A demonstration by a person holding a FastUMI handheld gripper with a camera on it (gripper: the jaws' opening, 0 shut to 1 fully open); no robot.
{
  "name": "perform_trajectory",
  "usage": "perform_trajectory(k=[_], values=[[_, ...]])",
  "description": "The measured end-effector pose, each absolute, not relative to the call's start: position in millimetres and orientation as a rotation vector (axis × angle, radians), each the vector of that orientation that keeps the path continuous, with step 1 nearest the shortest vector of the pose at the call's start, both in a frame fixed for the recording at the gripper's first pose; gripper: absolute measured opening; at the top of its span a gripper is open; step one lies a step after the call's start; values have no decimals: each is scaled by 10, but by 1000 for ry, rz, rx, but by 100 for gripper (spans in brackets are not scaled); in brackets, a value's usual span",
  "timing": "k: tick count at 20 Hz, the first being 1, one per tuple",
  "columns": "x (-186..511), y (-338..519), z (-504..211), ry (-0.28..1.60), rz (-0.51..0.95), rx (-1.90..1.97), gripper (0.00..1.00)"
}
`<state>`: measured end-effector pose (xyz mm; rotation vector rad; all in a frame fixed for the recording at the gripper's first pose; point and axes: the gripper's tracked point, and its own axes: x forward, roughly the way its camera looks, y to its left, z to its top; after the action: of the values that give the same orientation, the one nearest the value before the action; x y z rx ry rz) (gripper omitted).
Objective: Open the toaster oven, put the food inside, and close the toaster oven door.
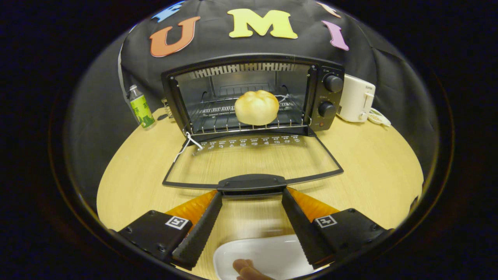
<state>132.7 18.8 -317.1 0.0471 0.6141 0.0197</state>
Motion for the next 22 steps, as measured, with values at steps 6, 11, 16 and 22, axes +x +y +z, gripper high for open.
perform_trajectory(k=[6, 11, 16, 22], values=[[1291, 188, -3007, 574, 16, 51, 100], [1271, 185, -2863, 517, 12, 58, 100], [1300, 180, -2661, 422, 13, 44, 100], [1408, 184, -2334, 336, 23, 47, 100]])
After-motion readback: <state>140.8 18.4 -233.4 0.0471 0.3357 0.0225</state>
